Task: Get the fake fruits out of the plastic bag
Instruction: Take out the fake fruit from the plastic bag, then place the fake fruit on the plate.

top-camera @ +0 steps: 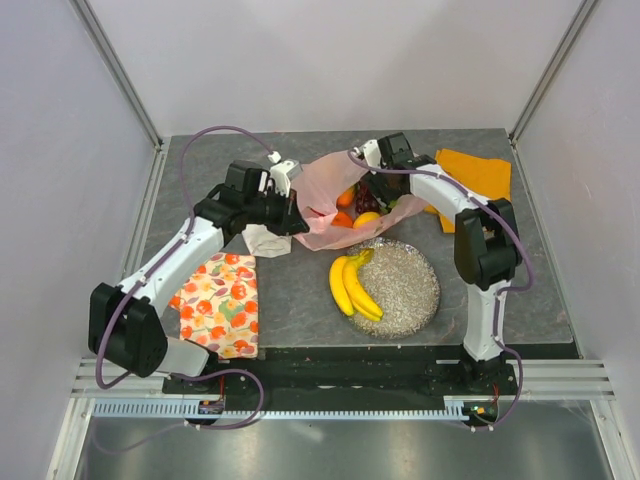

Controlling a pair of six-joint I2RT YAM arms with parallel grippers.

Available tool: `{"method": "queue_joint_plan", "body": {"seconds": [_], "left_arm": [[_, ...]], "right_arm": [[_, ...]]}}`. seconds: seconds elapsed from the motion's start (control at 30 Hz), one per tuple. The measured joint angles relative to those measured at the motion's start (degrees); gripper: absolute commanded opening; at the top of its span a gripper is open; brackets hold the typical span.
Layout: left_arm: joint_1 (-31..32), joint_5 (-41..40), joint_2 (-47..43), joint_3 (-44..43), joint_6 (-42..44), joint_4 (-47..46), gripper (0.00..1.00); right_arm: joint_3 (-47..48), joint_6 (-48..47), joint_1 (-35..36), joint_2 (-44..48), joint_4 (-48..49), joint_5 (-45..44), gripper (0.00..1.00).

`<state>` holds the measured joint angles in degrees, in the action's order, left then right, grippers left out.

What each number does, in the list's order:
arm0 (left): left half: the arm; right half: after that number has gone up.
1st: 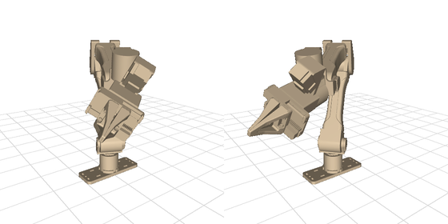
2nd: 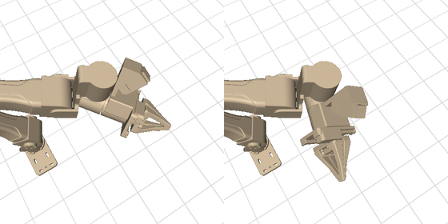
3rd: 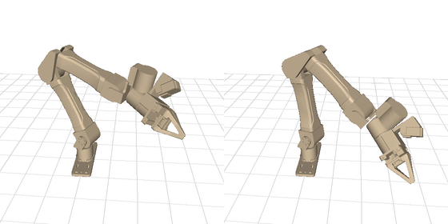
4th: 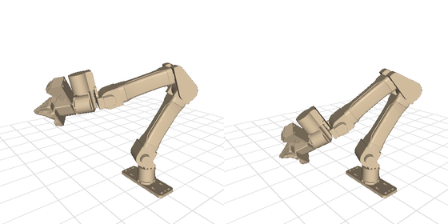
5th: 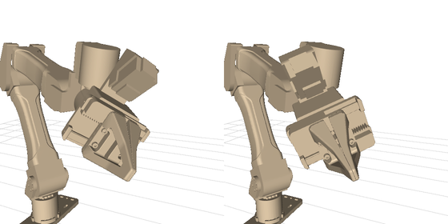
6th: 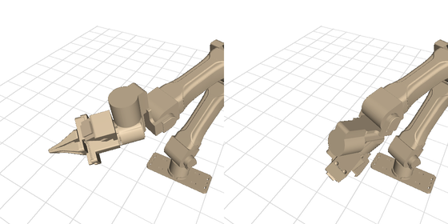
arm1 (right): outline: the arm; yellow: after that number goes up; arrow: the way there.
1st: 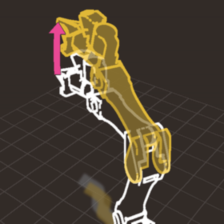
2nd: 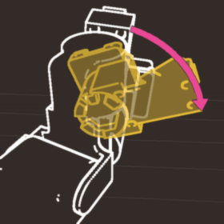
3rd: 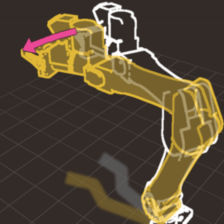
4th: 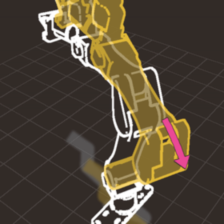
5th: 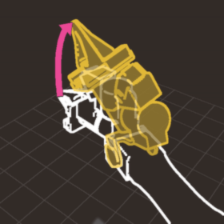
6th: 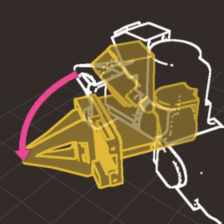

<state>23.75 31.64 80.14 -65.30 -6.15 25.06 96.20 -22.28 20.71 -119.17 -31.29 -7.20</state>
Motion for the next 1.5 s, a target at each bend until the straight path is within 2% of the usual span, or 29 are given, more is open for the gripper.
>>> {"method": "queue_joint_plan", "body": {"seconds": [0.1, 0.47, 0.63, 0.77, 0.87, 1.0, 1.17, 1.33, 1.43, 1.47, 1.5], "left_arm": [[0.0, 0.0, 0.7, -0.4, 0.0, 0.1, 0.02], [-0.4, 0.0, 3.3, -2.9, 0.2, -0.1, 0.02], [-0.7, 0.0, 4.7, -4.5, 1.4, 0.2, 0.01], [-0.8, 0.0, 5.6, -6.4, 2.4, 0.1, 0.02], [-0.9, 0.0, 5.6, -6.8, 2.9, 0.1, 0.01], [-1.0, 0.0, 5.6, -6.8, 3.5, 0.2, 0.01], [-1.2, 0.0, 5.6, -6.8, 3.9, 0.2, 0.02], [-1.4, 0.0, 5.6, -6.8, 4.1, 0.2, 0.02], [-1.5, 0.0, 5.6, -6.8, 4.1, 0.2, 0.02], [-1.5, 0.0, 5.6, -6.8, 4.1, 0.2, 0.02], [-1.6, 0.0, 5.6, -6.8, 4.1, 0.2, 0.02]], "right_arm": [[-4.5, -0.1, -0.3, 5.1, 0.4, 6.3, 0.46], [-14.3, 2.7, 0.0, 38.1, 1.4, 34.3, 0.43], [-15.0, 2.3, 0.5, 41.5, 0.5, 41.4, 0.44], [-17.2, -4.3, 3.1, 43.0, -7.4, 44.6, 0.43], [-21.3, -10.9, 6.1, 45.1, -14.1, 45.1, 0.43], [-27.7, -16.2, 6.8, 46.9, -18.8, 41.8, 0.43], [-32.0, -17.0, 6.8, 44.5, -16.1, 33.9, 0.44], [-33.2, -16.5, 6.8, 38.2, -8.6, 27.5, 0.46], [-33.2, -16.5, 6.8, 34.6, -5.2, 24.6, 0.53], [-33.3, -16.5, 6.8, 33.5, -4.3, 23.8, 0.64], [-33.4, -16.5, 6.8, 32.5, -3.6, 23.2, 0.70]]}}
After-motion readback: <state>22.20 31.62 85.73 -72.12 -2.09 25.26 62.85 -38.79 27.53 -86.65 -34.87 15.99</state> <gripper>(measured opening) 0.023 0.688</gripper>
